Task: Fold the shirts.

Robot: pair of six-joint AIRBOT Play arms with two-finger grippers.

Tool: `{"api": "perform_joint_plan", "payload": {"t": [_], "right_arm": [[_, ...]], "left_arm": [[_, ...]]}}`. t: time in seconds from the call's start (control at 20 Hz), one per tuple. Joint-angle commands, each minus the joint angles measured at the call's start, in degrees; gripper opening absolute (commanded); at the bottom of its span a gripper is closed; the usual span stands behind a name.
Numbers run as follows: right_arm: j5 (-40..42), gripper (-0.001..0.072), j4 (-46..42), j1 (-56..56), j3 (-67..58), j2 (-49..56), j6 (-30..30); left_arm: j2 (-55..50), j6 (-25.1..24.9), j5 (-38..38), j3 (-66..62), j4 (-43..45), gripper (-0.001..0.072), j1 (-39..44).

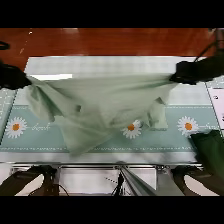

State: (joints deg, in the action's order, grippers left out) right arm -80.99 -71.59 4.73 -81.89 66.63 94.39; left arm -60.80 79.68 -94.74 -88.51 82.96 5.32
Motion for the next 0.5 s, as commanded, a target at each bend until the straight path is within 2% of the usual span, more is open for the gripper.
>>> {"api": "perform_joint_plan", "payload": {"t": [0.0,0.25,0.35,0.45], "right_arm": [[14.08,0.0025,3.85,0.02,1.38,12.92,-1.99],[36.48,0.0026,8.68,-0.02,1.38,22.05,-1.84],[40.89,0.0026,8.66,-0.02,1.36,24.48,-1.6],[40.63,0.0026,7.98,-0.02,1.38,26.93,-1.66]], "left_arm": [[-9.42,-1.01,10.16,2.14,0.0,0.0027,-0.04],[-17.86,-0.96,22.71,2.14,-0.92,0.0028,0.0],[-20.92,-0.98,27.39,2.16,-3.91,0.0028,0.02],[-24.55,-0.96,29.83,2.16,-7.67,0.0029,0.13]]}}
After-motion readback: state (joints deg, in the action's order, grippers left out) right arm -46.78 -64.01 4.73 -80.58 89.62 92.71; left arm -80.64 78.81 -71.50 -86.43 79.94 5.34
